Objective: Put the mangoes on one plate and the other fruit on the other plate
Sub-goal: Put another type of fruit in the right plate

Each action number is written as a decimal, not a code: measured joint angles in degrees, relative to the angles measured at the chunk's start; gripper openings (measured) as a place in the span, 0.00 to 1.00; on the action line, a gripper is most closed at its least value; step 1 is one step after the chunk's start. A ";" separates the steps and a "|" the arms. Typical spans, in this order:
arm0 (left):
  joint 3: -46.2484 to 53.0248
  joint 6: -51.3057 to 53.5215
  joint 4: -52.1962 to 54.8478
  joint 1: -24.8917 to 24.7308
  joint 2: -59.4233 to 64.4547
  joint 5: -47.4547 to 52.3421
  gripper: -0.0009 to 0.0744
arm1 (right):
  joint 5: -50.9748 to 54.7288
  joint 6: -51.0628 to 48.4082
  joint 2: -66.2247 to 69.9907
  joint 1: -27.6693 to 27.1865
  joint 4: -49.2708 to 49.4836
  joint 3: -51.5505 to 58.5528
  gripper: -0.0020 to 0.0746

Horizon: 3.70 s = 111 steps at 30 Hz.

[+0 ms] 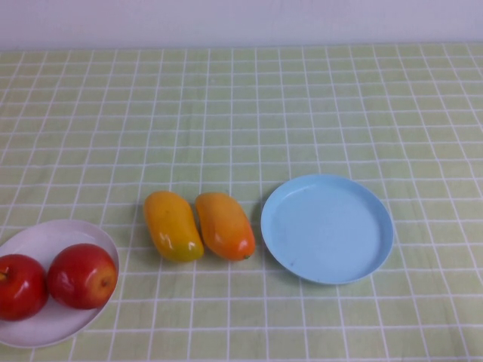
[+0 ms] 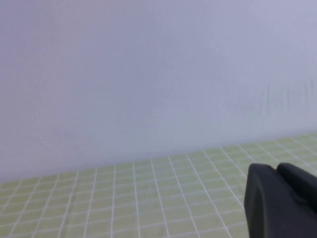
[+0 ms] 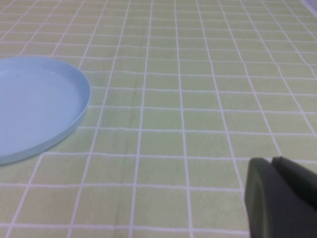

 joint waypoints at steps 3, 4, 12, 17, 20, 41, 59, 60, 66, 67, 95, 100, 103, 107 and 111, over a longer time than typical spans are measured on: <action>6.06 0.00 -0.58 1.91 -5.04 -5.90 0.01 | 0.00 0.00 0.00 0.00 0.49 0.00 0.01; 7.77 0.00 -1.20 2.57 -6.21 -7.55 0.01 | 0.00 0.00 0.00 0.00 0.63 0.00 0.01; 11.51 0.00 -2.26 3.38 -7.26 -3.33 0.01 | 0.00 0.00 0.00 0.00 1.08 0.00 0.01; 11.51 0.00 -2.45 3.38 -7.26 7.08 0.01 | 0.04 0.00 0.00 0.00 1.05 0.00 0.01; 11.51 0.00 -2.45 3.38 -7.26 13.07 0.01 | 0.04 0.00 0.00 0.00 1.05 0.00 0.01; 11.63 0.37 -2.13 3.38 -7.26 19.23 0.01 | 0.13 0.00 0.00 0.00 1.12 0.00 0.01; 11.63 0.37 -2.13 3.38 -7.26 19.23 0.01 | -7.89 0.00 0.00 0.00 19.98 0.10 0.01; 11.63 0.37 -2.13 3.38 -7.26 19.23 0.01 | -10.00 0.00 0.00 0.00 24.16 0.10 0.01; 11.63 0.37 -2.13 3.38 -7.35 19.23 0.01 | -17.12 -0.09 0.00 0.00 38.37 0.10 0.01; 11.63 0.37 -2.13 3.38 -7.35 19.23 0.01 | -17.73 -0.09 0.00 0.00 38.93 0.10 0.01; 11.63 0.39 -2.13 3.38 -7.35 19.23 0.01 | 33.82 0.22 59.99 3.52 16.61 -47.22 0.01; 11.63 0.39 -2.13 3.38 -7.35 19.23 0.01 | 33.59 3.77 72.37 16.03 12.09 -57.17 0.01; 11.63 0.39 -2.13 3.38 -7.35 19.23 0.01 | 33.59 5.07 81.33 23.46 9.97 -65.12 0.01; 11.63 0.39 -2.13 3.38 -7.35 19.23 0.01 | 36.10 5.45 92.96 31.18 7.95 -77.52 0.01; 11.63 0.39 -2.13 3.38 -7.35 19.23 0.01 | 40.95 5.54 104.09 36.27 5.47 -91.98 0.02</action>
